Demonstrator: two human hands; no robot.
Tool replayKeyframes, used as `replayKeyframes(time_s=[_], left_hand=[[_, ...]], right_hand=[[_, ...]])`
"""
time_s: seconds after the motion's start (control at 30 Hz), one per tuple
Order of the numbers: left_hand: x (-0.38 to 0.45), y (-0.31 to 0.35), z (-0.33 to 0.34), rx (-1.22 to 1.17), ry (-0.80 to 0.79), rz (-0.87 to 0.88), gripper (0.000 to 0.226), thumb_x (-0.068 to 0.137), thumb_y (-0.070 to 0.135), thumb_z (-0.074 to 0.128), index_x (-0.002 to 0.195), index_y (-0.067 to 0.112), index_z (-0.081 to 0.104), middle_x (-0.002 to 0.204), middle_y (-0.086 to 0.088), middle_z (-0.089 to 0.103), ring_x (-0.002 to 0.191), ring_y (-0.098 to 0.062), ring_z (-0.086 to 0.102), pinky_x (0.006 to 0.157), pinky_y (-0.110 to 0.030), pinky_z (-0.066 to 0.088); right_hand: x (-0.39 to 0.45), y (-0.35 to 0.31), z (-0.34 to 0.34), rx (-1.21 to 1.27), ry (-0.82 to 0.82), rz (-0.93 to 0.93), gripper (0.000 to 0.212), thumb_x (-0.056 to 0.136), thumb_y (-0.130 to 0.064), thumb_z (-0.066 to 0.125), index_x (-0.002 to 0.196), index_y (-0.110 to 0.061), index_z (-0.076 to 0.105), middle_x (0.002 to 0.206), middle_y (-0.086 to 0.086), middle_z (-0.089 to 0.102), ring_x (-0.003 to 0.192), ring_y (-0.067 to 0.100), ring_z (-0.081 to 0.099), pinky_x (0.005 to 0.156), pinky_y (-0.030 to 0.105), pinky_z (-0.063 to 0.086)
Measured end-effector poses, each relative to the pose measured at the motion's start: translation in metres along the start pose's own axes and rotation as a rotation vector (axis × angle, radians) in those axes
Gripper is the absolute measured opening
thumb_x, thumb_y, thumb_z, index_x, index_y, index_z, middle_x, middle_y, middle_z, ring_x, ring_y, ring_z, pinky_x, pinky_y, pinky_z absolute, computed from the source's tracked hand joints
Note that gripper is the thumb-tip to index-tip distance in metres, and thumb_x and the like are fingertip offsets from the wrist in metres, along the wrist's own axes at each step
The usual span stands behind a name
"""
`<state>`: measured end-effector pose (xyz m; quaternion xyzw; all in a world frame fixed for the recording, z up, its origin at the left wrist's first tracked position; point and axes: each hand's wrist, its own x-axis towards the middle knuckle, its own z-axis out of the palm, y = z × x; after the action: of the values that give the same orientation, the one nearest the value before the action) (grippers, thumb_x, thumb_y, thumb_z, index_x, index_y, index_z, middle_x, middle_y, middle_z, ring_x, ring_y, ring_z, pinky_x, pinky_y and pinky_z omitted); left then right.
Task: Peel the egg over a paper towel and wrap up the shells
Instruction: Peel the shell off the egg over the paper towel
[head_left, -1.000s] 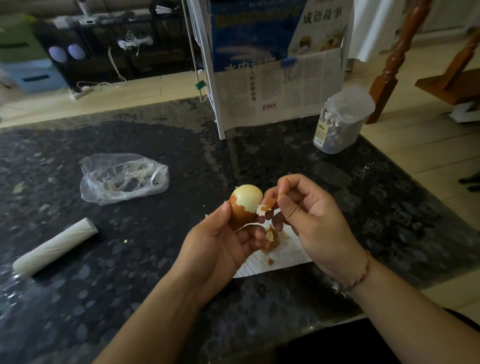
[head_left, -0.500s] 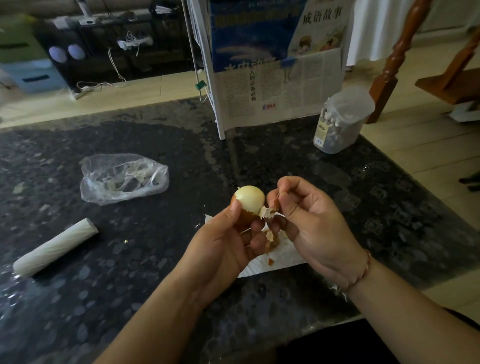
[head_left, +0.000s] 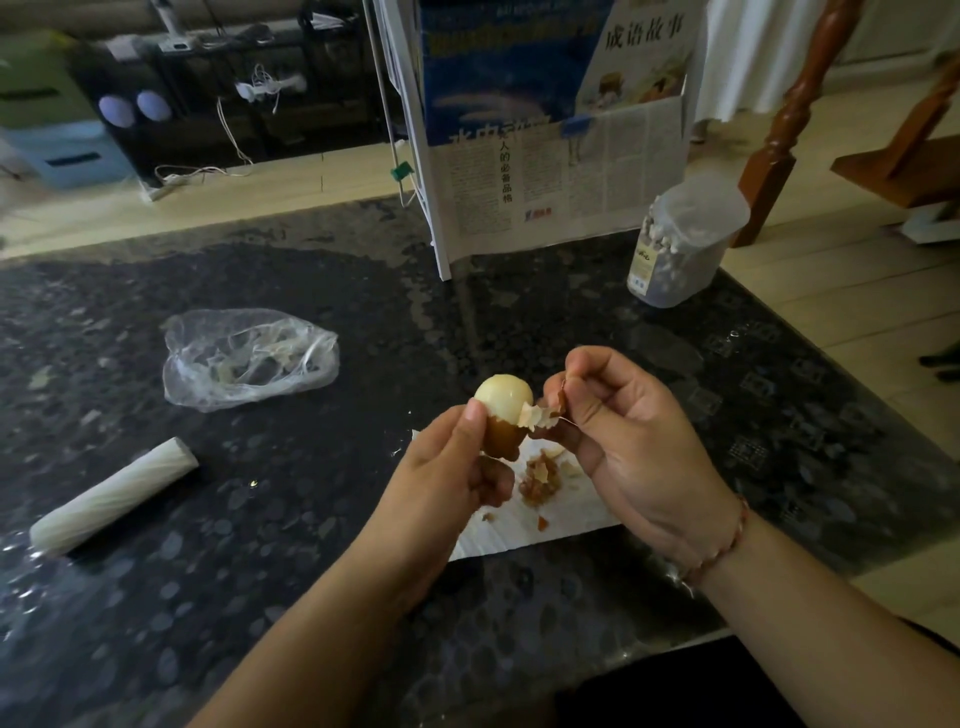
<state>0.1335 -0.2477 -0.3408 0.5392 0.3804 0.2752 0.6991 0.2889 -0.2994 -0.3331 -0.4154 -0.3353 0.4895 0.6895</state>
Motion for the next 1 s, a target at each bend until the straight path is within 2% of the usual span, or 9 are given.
replayKeyframes(time_s=[0.13,0.23,0.43,0.6,0.67,0.77,0.83,0.9,1.0], left_hand=[[-0.0021,-0.0007,-0.002,0.125,-0.054,0.07,0.041,0.076,0.058,0.06,0.099,0.026,0.07,0.083,0.004,0.066,0.07,-0.008,0.06,0.069,-0.025,0.052],[-0.0014,-0.0029,-0.0025,0.138,-0.054,0.067,0.044,0.073,0.057,0.059,0.101,0.023,0.067,0.081,0.004,0.064,0.069,-0.006,0.059,0.068,-0.024,0.051],[0.0007,-0.0062,-0.0029,0.083,-0.067,0.075,0.03,0.084,0.046,0.06,0.101,0.023,0.069,0.081,0.003,0.061,0.072,-0.011,0.057,0.072,-0.029,0.049],[0.0019,-0.0049,-0.0058,0.026,-0.1,0.072,0.024,0.087,0.039,0.055,0.1,0.028,0.072,0.081,0.004,0.062,0.072,-0.011,0.057,0.074,-0.03,0.05],[0.0021,-0.0033,-0.0065,-0.042,-0.118,0.068,0.024,0.087,0.036,0.056,0.101,0.026,0.073,0.084,0.003,0.062,0.071,-0.011,0.056,0.073,-0.029,0.049],[0.0026,-0.0027,-0.0082,-0.061,-0.132,0.071,0.025,0.088,0.036,0.056,0.104,0.026,0.073,0.085,0.003,0.062,0.072,-0.011,0.056,0.073,-0.029,0.05],[0.0024,-0.003,-0.0091,-0.029,-0.132,0.08,0.025,0.089,0.037,0.056,0.106,0.029,0.072,0.088,0.002,0.063,0.074,-0.011,0.057,0.075,-0.03,0.05],[0.0024,-0.0031,-0.0093,0.015,-0.122,0.087,0.025,0.089,0.039,0.056,0.107,0.031,0.071,0.091,-0.001,0.065,0.076,-0.011,0.058,0.077,-0.031,0.05],[0.0017,-0.0026,-0.0087,0.087,-0.091,0.094,0.038,0.084,0.05,0.062,0.116,0.03,0.067,0.095,0.004,0.069,0.082,-0.012,0.061,0.08,-0.032,0.052]], right_hand=[[-0.0002,0.0005,0.0007,-0.047,0.017,-0.013,0.01,0.079,-0.018,0.059,0.088,-0.018,0.064,0.075,-0.001,0.067,0.077,0.015,0.065,0.087,0.039,0.053],[-0.0015,0.0002,0.0001,-0.037,0.003,-0.017,0.011,0.079,-0.019,0.06,0.088,-0.016,0.063,0.074,0.0,0.066,0.072,0.014,0.065,0.079,0.034,0.056],[-0.0001,-0.0021,0.0012,-0.004,0.012,-0.011,0.012,0.08,-0.015,0.058,0.092,-0.011,0.059,0.072,-0.001,0.064,0.068,0.014,0.064,0.073,0.033,0.057],[0.0003,-0.0042,-0.001,0.019,0.048,-0.011,0.011,0.081,-0.013,0.057,0.091,-0.013,0.059,0.074,0.001,0.061,0.074,0.014,0.062,0.067,0.03,0.057],[0.0005,-0.0041,-0.0016,0.024,0.056,-0.005,0.009,0.086,-0.009,0.054,0.092,-0.014,0.059,0.074,0.0,0.059,0.072,0.013,0.062,0.065,0.029,0.057],[0.0003,-0.0044,-0.0029,-0.016,0.028,0.037,0.02,0.098,-0.005,0.042,0.1,-0.013,0.061,0.078,0.002,0.06,0.071,0.016,0.065,0.065,0.03,0.057],[0.0,-0.0063,-0.0027,-0.008,-0.015,0.109,0.025,0.101,-0.013,0.039,0.099,-0.013,0.064,0.082,0.006,0.062,0.072,0.022,0.067,0.062,0.03,0.056],[-0.0005,-0.0083,-0.0013,-0.046,-0.058,0.152,0.029,0.099,-0.029,0.043,0.092,-0.013,0.066,0.084,0.01,0.065,0.072,0.025,0.067,0.059,0.03,0.053],[-0.004,-0.0088,0.0007,-0.342,-0.099,0.059,0.035,0.091,-0.047,0.05,0.084,-0.016,0.066,0.073,0.001,0.068,0.066,0.016,0.067,0.057,0.023,0.053]])
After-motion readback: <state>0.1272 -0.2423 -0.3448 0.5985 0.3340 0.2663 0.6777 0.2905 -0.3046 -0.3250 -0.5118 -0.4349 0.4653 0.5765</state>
